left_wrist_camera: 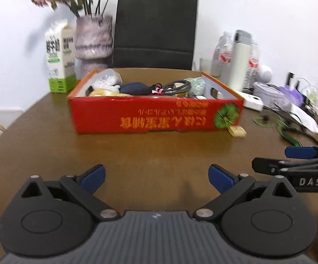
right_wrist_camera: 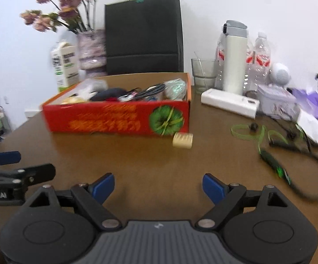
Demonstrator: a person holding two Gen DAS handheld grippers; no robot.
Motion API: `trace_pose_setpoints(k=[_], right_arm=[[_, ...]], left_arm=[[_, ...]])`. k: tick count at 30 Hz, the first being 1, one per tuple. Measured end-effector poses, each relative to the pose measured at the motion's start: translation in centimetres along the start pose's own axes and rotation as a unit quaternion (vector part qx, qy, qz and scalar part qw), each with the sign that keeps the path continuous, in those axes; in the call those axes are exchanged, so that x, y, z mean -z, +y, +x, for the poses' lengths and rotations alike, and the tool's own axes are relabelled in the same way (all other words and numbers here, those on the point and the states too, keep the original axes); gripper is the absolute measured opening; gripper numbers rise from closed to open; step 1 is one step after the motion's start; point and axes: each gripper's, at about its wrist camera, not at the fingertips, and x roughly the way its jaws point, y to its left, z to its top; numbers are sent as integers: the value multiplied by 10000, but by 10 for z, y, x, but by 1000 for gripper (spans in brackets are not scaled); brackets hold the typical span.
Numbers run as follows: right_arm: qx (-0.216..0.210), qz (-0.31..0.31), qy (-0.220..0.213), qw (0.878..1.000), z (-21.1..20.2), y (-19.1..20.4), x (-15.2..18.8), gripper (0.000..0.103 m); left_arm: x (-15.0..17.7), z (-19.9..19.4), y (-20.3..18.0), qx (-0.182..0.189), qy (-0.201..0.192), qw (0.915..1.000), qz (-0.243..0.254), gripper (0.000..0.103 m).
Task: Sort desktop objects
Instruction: 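Withdraw both open tools from the box toward the beige block, then grasp the small beige block with the right tool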
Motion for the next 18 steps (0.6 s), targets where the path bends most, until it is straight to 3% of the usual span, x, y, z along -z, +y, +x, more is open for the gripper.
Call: trace_pose_setpoints(k=[3,5,7,8,9,10,11,13,18], right_arm=[[237,-109,154,9995,44,-8,-22,79],[307,24,321,9990,71,-16,-34,77],[125,354,424,9984,93,-27,-42,68],[122,428,397,9982,100,-30,-45,61],[228,353,379,9984,104,-29,-46,43],[351,213,344,9986,106,-25,-46,30],[334,162,326,9988,106,-22,-45,30],[204,81,300,9993,102,-15,-41,30],[-134,-86,195,9997,79,8,-33,30]], left_arm=[[-19,38,-1,-302,117,9995,27,94],[-29,59,0,-215,187,9996,-79,83],[-38,80,3,-231,297,9990,-231,73],[-42,90,4,-252,315,9987,-303,60],[-45,95,5,-268,337,9985,-333,49],[-48,100,6,-242,389,9984,-340,25],[-49,104,6,-249,494,9978,-376,16],[-46,104,5,-197,555,9972,-460,7],[-36,88,-3,-163,690,9969,-337,3]])
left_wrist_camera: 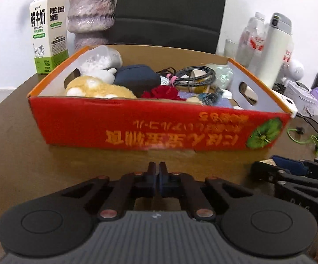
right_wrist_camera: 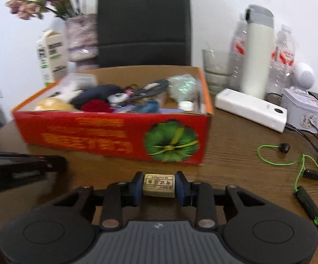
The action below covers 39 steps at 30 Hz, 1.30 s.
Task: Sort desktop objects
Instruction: 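Grasp the small beige block with the right tool, then carry the beige block over the red box and open the right tool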
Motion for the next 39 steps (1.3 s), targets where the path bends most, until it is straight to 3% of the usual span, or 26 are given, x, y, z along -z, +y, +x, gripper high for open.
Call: trace_pose_setpoints(k=[10,13,19,29,39], right_arm=[[-752,12,-615,9953,-111,42,34,30],[-712,66,-767,9945,-142,49,51,30],[-628,39,-868,9942,-193,60,90,30],[-596,195,-587,9963,-223,70,154,30],[-516,279,-1164,9915,-243,71,145,30]], left_arm=[[44,-104,-6,350,-502,9980,143,3],[61,-128,-6,452,-565,9973,123,3],[101,-169,1,288,-634,9975,111,3],[168,-211,13,36,-618,9980,130,3],[162,-228,2,111,-883,9958,201,3]])
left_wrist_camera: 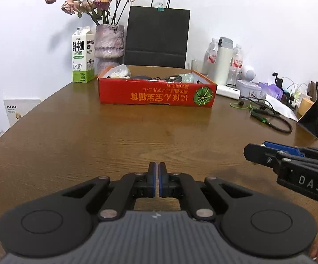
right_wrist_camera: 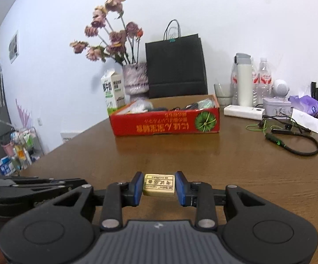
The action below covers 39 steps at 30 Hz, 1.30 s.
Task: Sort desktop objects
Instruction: 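Carry the beige block over the red box and open the right tool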
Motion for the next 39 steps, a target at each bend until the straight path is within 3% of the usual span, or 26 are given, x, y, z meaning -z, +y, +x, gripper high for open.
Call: trace_pose_setpoints(k=[3,10,14,17,22,26,32,35,36,37,38,39], right_arm=[[123,14,99,9999,6,-5,-13,30],[43,-108,-313,9994,17,-19,-67,30],[38,-68,-446,9990,47,-41,-118,30],[62,-82,-338,9994,90,-61,-162,30],[286,-322,639,9970,208,-91,-218,30],[428,-198,1435,9885,298,-112,-234,30],[814,-158,2397,9673,394,-131,-229,31],[868,-71,2449,9656,404,-135,-231,37],[882,-48,2415,9664,404,-135,-234,45],[896,14,2361,9676,402,-135,-238,51],[864,79,2335,9685,401,-136,-242,60],[782,146,2348,9688,399,-136,-245,65]], left_arm=[[-15,-7,-1,80,-133,9999,-12,3],[-67,15,5,396,-244,9989,-85,3],[-117,43,14,667,-148,9973,-280,3],[-169,80,22,594,-182,9975,-346,3],[-235,171,33,833,552,9937,-509,3],[-259,256,38,1313,1561,9766,-686,3],[-277,337,26,755,2111,9734,-475,3],[-279,355,21,732,2260,9710,-283,6],[-280,356,20,571,2205,9735,-209,10],[-282,356,20,410,2125,9762,-130,28],[-285,354,21,312,2035,9785,-99,59],[-288,350,23,326,1933,9805,-100,73]])
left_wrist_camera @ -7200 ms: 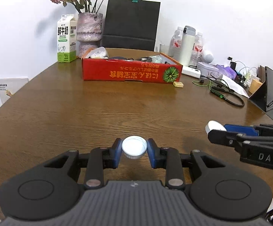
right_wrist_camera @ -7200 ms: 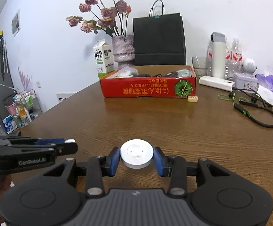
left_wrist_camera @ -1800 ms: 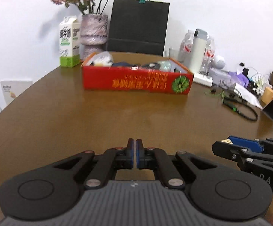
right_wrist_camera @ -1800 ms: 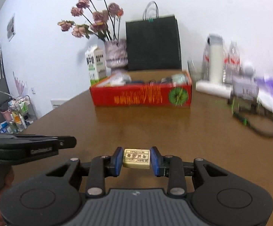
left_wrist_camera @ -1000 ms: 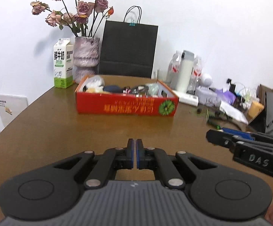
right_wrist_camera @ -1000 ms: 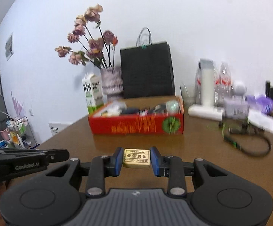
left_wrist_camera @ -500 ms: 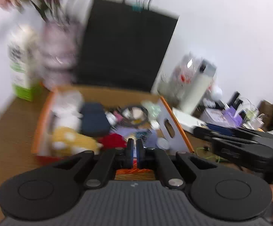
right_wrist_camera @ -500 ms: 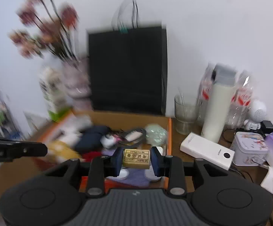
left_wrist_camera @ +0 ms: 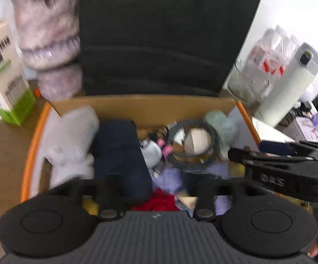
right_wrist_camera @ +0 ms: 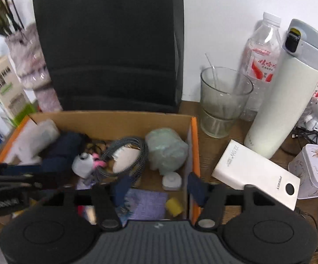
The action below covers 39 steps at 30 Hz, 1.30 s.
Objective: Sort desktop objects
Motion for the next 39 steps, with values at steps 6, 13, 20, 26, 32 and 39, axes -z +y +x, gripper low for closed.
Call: trace_pose_setpoints(k=[6,13,20,26,32,39], right_arm=[[-99,32,111,9999,-24,4,-3,84],[-316,147,171,9992,-63,17,16,84],[-333,-89,-522,9980,-121,42,62,84],[-426,-88,-1365,9897,-158,53,163,89],[-424,-192,-1383,9893,-177,63,259,89],[-213,-17,-1510,9883,-203,58,339,90]], left_arm=[[5,-40,9,-279,-371,9989,11,103],[24,-76,33,-543,-339,9974,-328,103],[79,-133,23,-859,-883,9921,-232,103],[181,-181,0,-856,-1772,9804,68,103],[282,-188,-6,-439,-1905,9806,131,103],[362,-189,3,-464,-1717,9840,-88,103]])
